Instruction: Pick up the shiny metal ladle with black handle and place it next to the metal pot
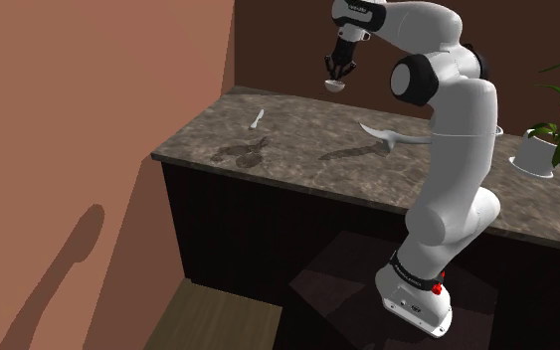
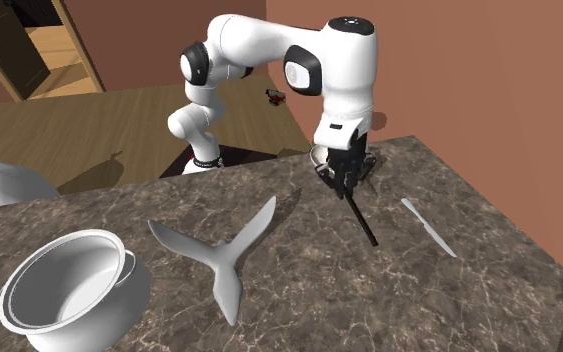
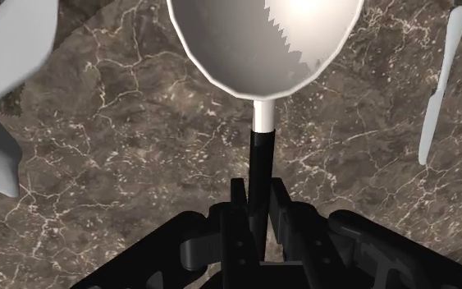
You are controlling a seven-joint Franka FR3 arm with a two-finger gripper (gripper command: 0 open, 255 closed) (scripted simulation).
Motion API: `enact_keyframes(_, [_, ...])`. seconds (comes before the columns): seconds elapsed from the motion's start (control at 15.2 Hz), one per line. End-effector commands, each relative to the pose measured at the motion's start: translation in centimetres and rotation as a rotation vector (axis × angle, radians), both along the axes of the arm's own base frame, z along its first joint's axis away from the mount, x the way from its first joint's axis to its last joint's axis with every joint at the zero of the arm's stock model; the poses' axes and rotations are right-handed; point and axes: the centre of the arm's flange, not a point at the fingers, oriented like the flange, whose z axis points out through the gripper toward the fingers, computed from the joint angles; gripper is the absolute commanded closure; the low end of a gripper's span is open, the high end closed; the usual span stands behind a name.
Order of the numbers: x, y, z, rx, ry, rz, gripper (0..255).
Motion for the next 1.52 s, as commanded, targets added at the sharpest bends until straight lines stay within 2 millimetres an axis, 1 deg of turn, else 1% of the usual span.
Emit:
enact_keyframes(0.0, [0.0,-0.1,0.8,0.0,0.001,0.0,255])
enact_keyframes(1.45, [-29.0,-1.3,0.8,0.0,0.001,0.0,255])
